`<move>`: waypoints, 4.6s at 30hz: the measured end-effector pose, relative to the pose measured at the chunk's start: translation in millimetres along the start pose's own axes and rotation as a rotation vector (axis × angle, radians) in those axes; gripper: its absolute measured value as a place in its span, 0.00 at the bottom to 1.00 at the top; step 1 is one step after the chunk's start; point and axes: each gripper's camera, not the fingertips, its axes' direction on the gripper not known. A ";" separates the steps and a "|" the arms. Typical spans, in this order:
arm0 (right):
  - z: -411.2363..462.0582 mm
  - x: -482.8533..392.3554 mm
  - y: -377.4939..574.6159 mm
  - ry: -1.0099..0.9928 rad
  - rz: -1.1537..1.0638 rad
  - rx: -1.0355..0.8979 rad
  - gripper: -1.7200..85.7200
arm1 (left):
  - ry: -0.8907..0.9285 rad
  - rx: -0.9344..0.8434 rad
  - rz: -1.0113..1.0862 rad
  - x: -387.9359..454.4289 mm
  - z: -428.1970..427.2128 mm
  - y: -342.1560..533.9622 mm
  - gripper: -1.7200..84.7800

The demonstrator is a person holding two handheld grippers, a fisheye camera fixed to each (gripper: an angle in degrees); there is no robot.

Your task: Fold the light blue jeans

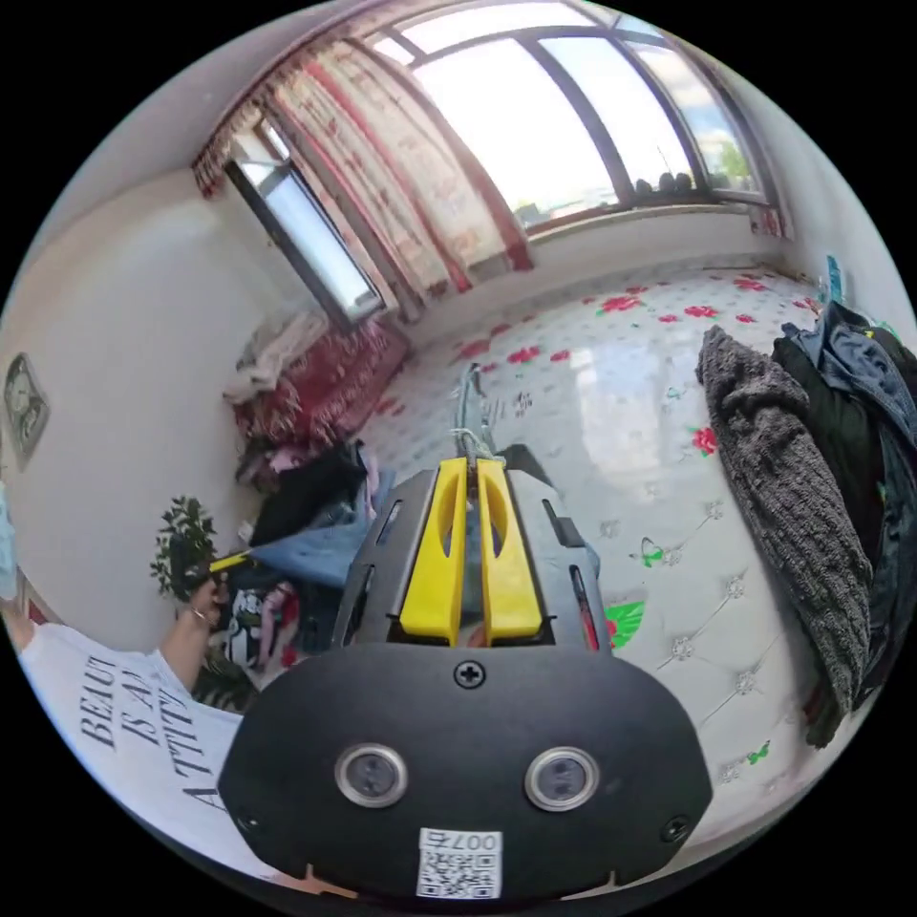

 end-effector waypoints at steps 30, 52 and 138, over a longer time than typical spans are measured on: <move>77.8 153.6 42.1 0.260 0.103 -0.377 0.11 | 0.018 -0.199 -0.321 4.9 36.4 105.3 0.20; 323.0 149.1 -66.8 0.409 -0.184 -0.537 0.04 | 0.067 -0.406 -0.287 -3.5 119.4 43.1 0.04; -193.0 169.8 191.1 -0.038 0.446 0.351 0.02 | 0.055 -0.365 0.294 201.8 -72.2 90.5 0.01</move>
